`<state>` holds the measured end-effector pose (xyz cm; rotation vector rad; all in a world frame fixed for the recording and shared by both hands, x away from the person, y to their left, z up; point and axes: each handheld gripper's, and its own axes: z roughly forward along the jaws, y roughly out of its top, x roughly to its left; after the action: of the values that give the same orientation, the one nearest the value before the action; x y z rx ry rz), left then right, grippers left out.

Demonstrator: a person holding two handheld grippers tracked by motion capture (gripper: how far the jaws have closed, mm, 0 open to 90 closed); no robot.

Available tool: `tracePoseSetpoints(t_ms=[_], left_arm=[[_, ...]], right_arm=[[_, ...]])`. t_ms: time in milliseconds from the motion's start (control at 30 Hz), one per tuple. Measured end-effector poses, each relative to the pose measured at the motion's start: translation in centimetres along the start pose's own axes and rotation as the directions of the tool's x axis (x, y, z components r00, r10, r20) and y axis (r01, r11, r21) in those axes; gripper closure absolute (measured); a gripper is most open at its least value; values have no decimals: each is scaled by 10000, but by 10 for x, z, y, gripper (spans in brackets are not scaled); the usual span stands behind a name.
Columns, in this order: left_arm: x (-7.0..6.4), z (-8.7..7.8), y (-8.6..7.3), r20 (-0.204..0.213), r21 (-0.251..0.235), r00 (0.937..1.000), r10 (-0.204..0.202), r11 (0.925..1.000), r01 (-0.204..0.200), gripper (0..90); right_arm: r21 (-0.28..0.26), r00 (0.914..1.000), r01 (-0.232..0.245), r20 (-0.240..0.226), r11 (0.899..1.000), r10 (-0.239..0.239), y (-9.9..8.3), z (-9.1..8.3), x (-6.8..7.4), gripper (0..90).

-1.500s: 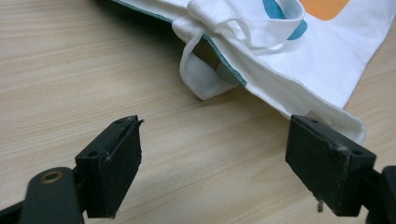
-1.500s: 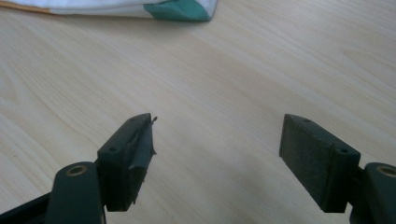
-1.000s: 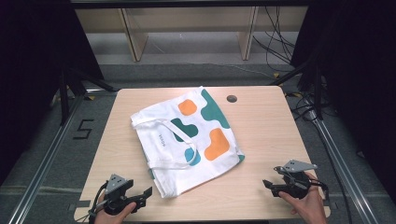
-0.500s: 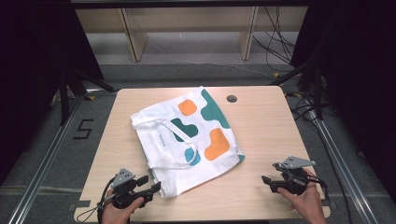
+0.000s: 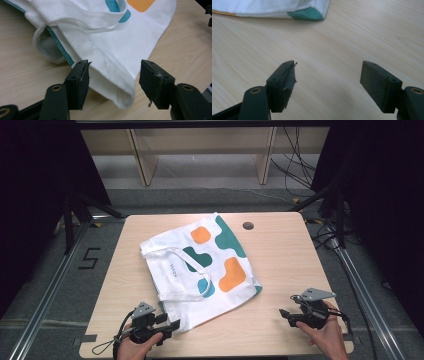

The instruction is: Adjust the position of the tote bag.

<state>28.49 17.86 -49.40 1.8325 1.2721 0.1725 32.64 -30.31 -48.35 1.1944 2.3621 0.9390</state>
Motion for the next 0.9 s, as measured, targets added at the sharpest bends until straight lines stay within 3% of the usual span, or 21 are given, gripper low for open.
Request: tracePoseSetpoints(t_ms=[100,133,167,267,467,533,567,633,700,733,767,867,900], left_arm=[[3,4,2,-3,27,9998,-214,9998,214,397],[5,6,3,-16,56,9998,-195,9998,195,397],[8,6,5,-69,242,10000,23,9997,-22,395],[9,11,8,-158,-28,9992,-363,9993,362,388],[14,13,12,-323,-290,9966,-760,9968,751,361],[10,16,11,-345,-77,9975,-614,9981,612,339],[9,17,11,-353,90,9985,-418,9991,422,335],[2,25,7,-17,336,9989,-477,9983,478,341],[-4,31,3,270,845,9995,-183,9963,159,373],[-8,34,1,860,972,9960,-231,9952,147,441],[-10,36,0,949,1117,9954,123,9935,-229,526],[-18,38,0,639,1334,9930,989,9853,-1067,653],[-19,38,0,642,1248,9920,1084,9854,-1157,714]], right_arm=[[-153,10000,47,7,9999,-47,-1,3,0,291],[-41,9997,-260,6,9997,260,-1,2,2,292],[-34,10000,-95,16,9999,95,-1,2,1,292],[-125,9998,192,-43,9997,-192,0,3,-2,292],[-60,9998,180,20,9998,-180,0,2,-1,292],[49,9999,-66,-115,10000,67,0,2,1,295],[66,9998,205,-50,9998,-205,0,3,-1,294],[239,9999,113,-87,9997,-111,0,4,1,295],[121,9999,98,-117,9999,-97,0,4,1,297],[-1,9994,300,-149,9996,-300,0,5,0,299],[-39,9989,442,-138,9990,-442,0,5,-1,299],[55,9998,190,-103,9998,-190,0,4,0,306],[-19,9996,229,-180,9997,-230,1,4,0,308]])
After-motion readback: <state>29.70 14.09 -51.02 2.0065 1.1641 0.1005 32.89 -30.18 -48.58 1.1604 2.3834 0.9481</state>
